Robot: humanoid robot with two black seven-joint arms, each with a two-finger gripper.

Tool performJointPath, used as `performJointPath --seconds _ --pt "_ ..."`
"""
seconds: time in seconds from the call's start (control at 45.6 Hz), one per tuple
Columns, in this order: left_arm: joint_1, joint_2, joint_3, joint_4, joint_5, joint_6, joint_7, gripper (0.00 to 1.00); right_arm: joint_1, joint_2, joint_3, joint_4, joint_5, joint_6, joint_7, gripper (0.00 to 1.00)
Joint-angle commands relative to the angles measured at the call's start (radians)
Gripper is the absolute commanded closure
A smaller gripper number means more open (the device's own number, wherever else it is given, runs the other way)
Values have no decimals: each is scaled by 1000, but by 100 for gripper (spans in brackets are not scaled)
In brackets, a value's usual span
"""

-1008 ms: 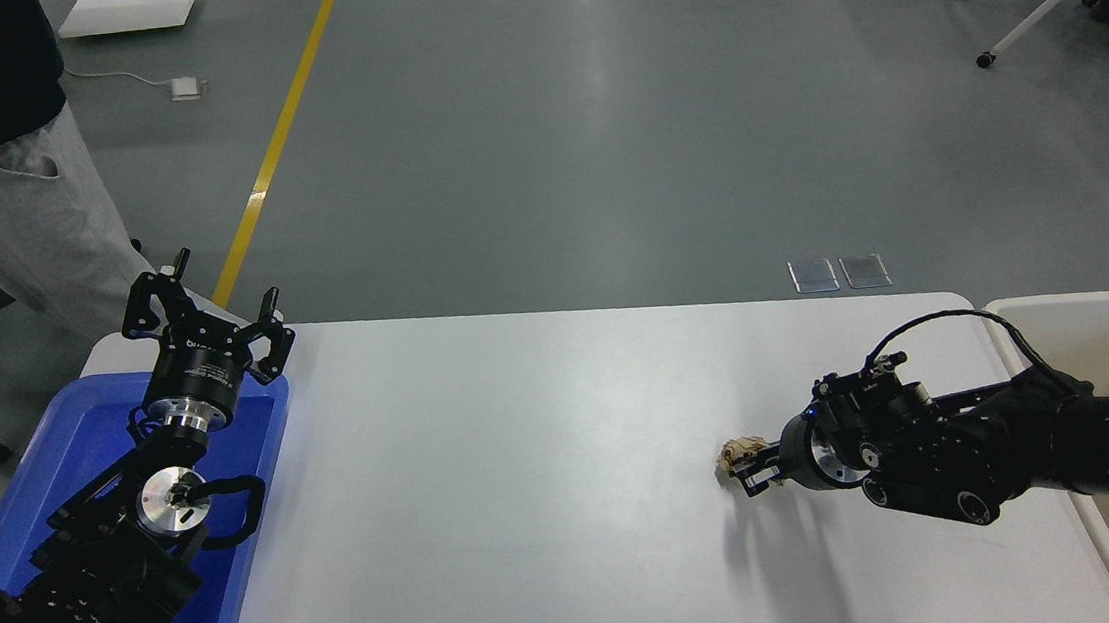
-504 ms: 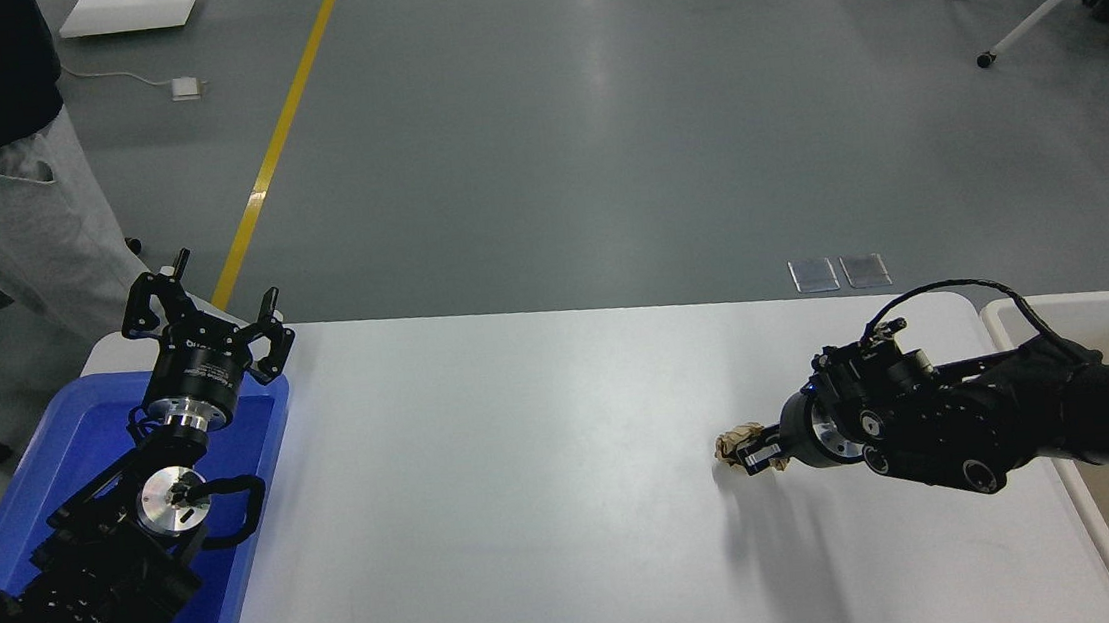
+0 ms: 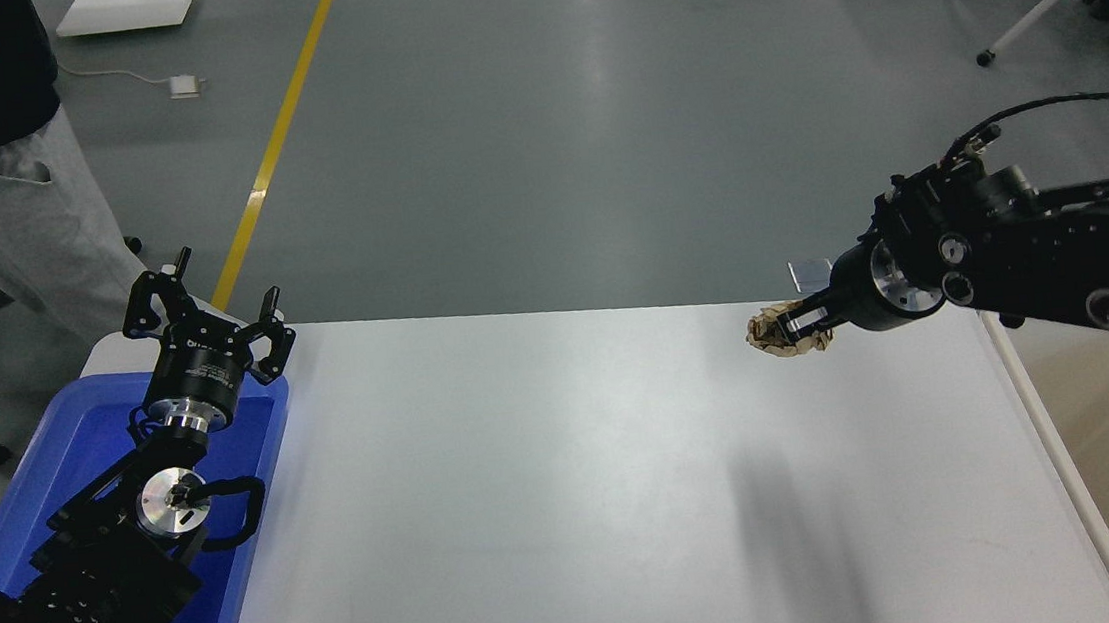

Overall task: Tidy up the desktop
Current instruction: 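Lift the paper ball with the right gripper and carry it toward the beige bin, then open the right gripper over the beige bin to drop the paper ball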

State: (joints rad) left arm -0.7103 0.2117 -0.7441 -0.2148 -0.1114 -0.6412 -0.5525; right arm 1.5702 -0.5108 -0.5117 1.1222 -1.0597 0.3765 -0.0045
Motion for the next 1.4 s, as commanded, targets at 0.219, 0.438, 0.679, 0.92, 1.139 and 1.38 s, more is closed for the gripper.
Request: performJointPath --seconds 0.219,0.438,0.679,0.92,1.139,1.38 --pt "0 2 -1 0 -1 2 0 0 254 -227 47 151 7 236 8 100" --pt "0 2 0 0 -1 2 -1 0 226 -354 81 148 6 216 8 100" --pt "2 2 0 0 -1 2 -1 0 18 -578 258 99 7 173 8 100" --pt "2 3 -1 0 -1 2 -1 0 -254 -661 432 -27 171 49 11 100" --pt "2 2 -1 0 -1 2 -1 0 -430 -652 495 -176 392 -59 46 100" --pt "2 2 -1 0 -1 2 -1 0 -617 -532 504 -392 690 -151 60 100"
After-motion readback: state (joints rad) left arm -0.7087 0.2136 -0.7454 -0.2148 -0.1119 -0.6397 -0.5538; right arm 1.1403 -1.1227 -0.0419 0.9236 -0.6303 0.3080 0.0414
